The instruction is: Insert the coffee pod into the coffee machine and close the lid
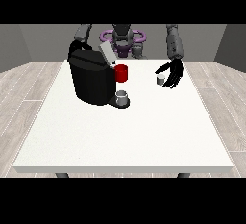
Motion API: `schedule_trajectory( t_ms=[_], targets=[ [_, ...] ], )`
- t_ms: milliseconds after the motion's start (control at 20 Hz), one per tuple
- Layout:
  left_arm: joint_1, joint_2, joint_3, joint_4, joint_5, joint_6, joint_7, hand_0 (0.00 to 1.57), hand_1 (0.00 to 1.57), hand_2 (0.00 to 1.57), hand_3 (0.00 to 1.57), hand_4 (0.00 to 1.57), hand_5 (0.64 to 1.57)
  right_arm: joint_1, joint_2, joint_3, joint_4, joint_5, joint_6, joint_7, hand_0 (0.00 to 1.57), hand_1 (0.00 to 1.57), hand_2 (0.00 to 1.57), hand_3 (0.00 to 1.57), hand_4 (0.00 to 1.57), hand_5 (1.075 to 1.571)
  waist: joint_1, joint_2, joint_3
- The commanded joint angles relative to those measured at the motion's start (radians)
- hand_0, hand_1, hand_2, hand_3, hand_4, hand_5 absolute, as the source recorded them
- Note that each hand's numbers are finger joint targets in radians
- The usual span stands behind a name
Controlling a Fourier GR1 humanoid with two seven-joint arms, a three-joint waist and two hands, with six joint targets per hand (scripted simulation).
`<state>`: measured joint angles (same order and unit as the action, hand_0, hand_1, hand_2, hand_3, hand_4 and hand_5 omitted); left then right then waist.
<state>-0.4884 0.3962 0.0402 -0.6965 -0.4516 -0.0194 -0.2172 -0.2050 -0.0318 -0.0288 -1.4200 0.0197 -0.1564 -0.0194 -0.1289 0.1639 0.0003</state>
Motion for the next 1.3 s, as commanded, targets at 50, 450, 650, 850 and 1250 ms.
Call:
schedule_trajectory(
  t_ms=[50,450,650,850,1250],
  targets=[
    [-0.065,0.02,0.025,0.079,-0.043,0.06,-0.035,0.7,0.7,0.83,0.59,0.0,1.571,-0.003,0.004,0.031,-0.022,0.017,0.009,0.009,0.0,0.0,0.0,0.0,0.48,1.571,-0.032,0.023,-0.0008],
    [-0.087,-0.002,0.016,0.118,-0.108,0.164,-0.107,0.92,0.92,1.04,0.83,0.36,1.571,-0.044,0.016,-0.011,0.02,-0.009,-0.027,-0.017,0.0,0.0,0.0,0.0,0.51,1.571,-0.004,0.043,-0.0006],
    [-0.084,0.015,-0.012,0.144,-0.167,0.186,-0.077,0.9,0.9,1.01,0.78,0.31,1.571,-0.027,0.009,-0.014,0.018,-0.023,-0.008,-0.035,0.0,0.0,0.0,0.0,0.51,1.571,-0.02,0.044,-0.0005],
    [-0.099,0.001,-0.022,0.145,-0.193,0.195,-0.092,1.17,1.17,1.29,1.18,0.41,1.571,-0.013,0.03,0.004,0.055,-0.012,-0.041,-0.044,0.0,0.0,0.0,0.0,0.49,1.571,-0.002,0.03,-0.0006],
    [-0.193,0.032,-0.002,0.096,-0.139,0.015,-0.155,1.4,1.4,1.42,1.36,0.6,1.571,-0.009,0.016,-0.009,0.068,-0.045,-0.018,-0.003,0.0,0.0,0.0,0.0,0.43,1.571,-0.013,-0.048,-0.0007]
  ],
)
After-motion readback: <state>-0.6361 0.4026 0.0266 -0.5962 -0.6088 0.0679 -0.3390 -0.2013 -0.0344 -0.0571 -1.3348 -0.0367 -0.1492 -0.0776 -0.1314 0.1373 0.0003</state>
